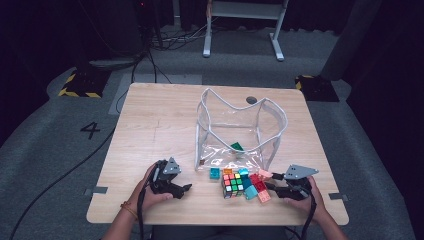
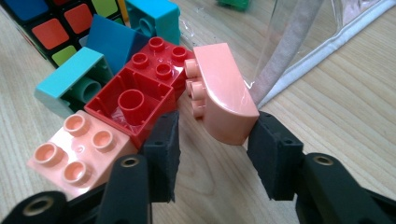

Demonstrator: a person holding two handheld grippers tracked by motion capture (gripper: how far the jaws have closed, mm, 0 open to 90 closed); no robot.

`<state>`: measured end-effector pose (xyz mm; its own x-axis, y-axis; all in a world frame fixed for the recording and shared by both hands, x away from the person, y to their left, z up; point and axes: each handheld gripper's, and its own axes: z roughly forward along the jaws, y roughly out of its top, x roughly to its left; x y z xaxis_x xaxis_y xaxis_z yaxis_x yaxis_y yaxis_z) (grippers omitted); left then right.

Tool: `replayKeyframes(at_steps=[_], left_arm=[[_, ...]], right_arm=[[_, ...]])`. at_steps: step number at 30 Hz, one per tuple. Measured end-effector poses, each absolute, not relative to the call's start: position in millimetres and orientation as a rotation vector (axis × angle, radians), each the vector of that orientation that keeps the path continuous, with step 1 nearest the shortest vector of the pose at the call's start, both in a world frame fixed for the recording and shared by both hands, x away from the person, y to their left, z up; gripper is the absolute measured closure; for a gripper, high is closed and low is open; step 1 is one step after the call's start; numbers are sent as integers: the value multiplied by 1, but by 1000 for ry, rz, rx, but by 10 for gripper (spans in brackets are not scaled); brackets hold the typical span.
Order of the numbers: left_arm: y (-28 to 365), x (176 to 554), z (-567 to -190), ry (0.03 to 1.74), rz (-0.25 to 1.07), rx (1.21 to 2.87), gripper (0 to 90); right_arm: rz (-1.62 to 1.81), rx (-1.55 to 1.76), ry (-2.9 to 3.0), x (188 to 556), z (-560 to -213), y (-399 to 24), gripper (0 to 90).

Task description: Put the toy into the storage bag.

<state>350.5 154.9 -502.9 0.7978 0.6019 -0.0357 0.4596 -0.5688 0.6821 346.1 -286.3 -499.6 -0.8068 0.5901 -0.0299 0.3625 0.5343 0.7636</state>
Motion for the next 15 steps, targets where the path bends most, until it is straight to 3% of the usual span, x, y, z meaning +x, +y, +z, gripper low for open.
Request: replayKeyframes(at_steps=[15], left_arm=[[155, 350, -503, 779, 261, 2277, 141]], right_arm=[[1208, 761, 2493, 354, -497, -285, 579]])
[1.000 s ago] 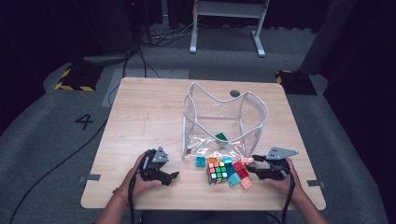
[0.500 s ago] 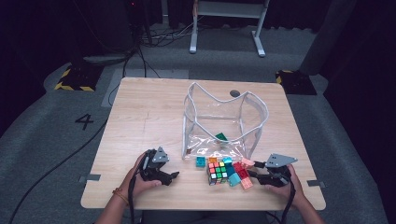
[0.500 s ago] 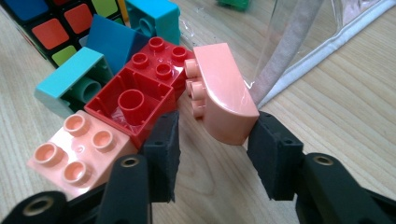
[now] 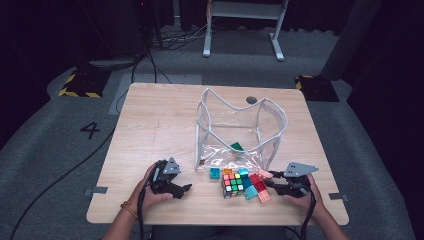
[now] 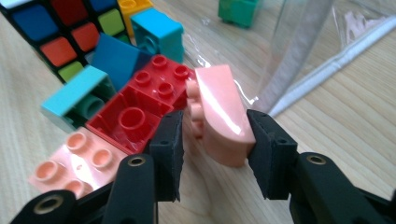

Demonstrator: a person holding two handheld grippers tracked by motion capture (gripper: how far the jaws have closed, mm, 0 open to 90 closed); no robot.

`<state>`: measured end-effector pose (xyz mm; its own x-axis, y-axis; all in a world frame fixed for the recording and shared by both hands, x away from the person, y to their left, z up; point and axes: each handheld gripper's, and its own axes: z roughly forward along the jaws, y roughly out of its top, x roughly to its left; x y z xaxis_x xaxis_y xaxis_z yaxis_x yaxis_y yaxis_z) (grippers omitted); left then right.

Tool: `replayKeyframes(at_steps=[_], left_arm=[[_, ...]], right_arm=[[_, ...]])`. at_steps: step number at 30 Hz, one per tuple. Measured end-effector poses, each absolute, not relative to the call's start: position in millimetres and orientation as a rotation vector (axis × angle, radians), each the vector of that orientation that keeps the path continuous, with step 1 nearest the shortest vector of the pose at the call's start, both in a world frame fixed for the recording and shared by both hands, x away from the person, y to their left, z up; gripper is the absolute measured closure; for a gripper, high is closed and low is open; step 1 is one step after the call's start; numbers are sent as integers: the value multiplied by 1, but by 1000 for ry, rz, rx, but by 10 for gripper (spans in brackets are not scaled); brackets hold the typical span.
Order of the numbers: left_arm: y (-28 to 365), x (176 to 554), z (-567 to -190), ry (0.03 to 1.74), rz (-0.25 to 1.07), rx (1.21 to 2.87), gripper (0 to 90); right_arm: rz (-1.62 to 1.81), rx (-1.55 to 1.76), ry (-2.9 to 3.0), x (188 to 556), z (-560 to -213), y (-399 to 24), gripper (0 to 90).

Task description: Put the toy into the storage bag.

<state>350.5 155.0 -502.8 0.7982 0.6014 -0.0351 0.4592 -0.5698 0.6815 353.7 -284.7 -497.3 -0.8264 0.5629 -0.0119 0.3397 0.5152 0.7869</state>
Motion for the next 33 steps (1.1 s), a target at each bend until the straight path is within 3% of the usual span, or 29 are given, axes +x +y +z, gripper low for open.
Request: replayKeyframes(at_steps=[10, 33], left_arm=[[155, 350, -503, 781, 261, 2275, 141], [155, 351, -503, 777, 260, 2279, 141]], right_arm=[[1204, 749, 2504, 356, -497, -280, 661], [1243, 800, 2400, 349, -479, -325, 676]])
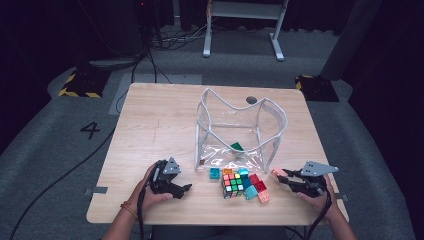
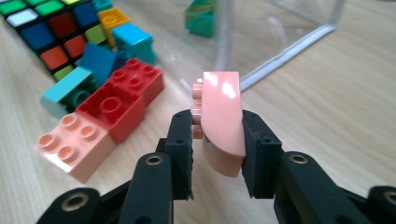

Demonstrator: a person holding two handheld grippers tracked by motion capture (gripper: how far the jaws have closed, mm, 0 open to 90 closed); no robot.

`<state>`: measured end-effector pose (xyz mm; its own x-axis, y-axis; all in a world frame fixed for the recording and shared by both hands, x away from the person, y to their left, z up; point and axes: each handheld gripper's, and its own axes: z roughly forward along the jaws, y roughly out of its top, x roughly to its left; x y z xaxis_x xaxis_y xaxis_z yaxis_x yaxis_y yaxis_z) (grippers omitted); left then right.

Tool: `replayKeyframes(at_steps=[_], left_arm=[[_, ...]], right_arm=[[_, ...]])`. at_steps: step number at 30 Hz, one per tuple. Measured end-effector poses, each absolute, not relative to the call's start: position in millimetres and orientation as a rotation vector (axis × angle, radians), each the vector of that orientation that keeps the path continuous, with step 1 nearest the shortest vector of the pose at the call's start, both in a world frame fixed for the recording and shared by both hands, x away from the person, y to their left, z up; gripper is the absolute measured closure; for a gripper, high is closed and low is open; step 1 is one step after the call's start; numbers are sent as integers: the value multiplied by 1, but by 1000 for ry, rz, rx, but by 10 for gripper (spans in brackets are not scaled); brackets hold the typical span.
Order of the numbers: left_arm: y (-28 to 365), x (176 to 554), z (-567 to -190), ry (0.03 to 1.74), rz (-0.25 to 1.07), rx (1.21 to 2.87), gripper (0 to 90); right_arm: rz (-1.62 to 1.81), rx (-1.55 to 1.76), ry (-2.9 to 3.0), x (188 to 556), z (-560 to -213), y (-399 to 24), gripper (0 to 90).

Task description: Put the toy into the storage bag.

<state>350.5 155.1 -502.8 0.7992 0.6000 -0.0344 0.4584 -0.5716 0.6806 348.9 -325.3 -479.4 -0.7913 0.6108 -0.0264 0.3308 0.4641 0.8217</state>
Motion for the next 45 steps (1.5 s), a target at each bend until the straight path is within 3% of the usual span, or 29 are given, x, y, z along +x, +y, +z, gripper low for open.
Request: replayKeyframes(at_steps=[15, 20, 45], left_arm=[[155, 350, -503, 778, 265, 2280, 141], [155, 350, -503, 780, 262, 2278, 140], [155, 350, -503, 778, 266, 2279, 141]], right_arm=[[1288, 854, 2258, 366, -442, -349, 677], [1296, 847, 2195, 384, -415, -354, 677], [1316, 807, 2142, 450, -335, -346, 679]])
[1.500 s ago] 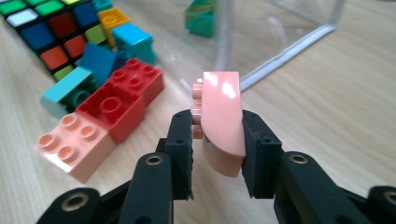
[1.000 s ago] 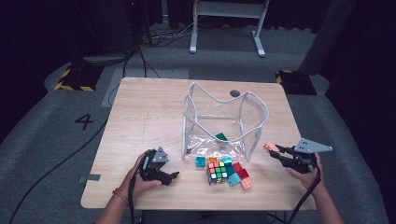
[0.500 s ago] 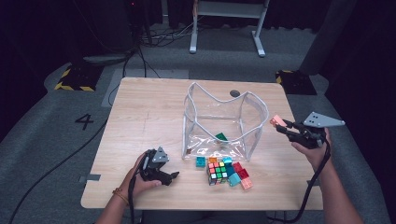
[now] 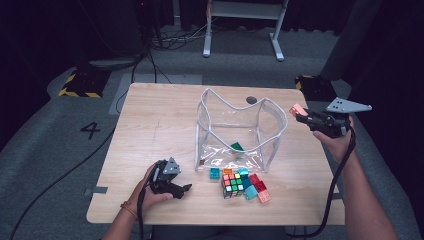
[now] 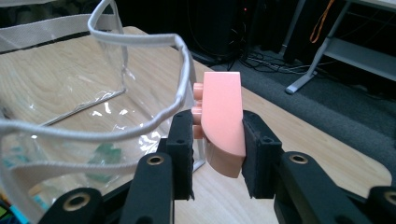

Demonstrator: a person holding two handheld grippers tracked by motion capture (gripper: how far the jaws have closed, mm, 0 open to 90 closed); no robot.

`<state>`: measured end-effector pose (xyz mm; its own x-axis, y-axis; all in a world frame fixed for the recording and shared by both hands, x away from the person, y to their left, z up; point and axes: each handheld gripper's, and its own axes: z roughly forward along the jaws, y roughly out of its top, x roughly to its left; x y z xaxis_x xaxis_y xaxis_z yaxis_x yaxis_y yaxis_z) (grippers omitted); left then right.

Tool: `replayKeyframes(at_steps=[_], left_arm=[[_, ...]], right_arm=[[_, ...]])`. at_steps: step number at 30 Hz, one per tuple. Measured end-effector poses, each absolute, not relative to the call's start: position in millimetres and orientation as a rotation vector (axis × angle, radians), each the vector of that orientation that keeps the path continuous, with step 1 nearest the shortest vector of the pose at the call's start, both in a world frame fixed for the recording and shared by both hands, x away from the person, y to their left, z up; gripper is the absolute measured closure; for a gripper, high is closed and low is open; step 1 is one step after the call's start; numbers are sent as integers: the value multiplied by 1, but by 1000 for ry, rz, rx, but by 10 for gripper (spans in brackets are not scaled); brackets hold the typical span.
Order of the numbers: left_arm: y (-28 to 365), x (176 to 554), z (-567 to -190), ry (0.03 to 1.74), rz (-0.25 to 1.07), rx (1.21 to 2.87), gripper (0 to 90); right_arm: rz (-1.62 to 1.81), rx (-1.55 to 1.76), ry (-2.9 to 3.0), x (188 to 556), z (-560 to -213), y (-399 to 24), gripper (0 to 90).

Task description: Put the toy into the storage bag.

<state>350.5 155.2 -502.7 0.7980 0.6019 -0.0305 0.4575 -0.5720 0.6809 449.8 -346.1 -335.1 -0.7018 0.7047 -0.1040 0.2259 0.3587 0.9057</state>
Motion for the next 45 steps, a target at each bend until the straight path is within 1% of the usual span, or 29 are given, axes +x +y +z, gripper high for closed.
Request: replayKeyframes(at_steps=[7, 18, 31, 39, 45], left_arm=[[155, 350, -503, 779, 260, 2279, 141], [155, 351, -503, 779, 260, 2277, 140], [155, 351, -503, 776, 259, 2278, 140], [156, 351, -503, 772, 258, 2282, 140], [156, 351, -503, 771, 258, 2280, 140]], right_arm=[[1334, 756, 2158, 461, -310, -336, 679], [1375, 600, 2249, 464, -287, -288, 680], [1355, 370, 2407, 479, -287, -249, 681], [1265, 259, 2561, 487, -293, -235, 682], [1134, 195, 2665, 492, -298, -225, 681]])
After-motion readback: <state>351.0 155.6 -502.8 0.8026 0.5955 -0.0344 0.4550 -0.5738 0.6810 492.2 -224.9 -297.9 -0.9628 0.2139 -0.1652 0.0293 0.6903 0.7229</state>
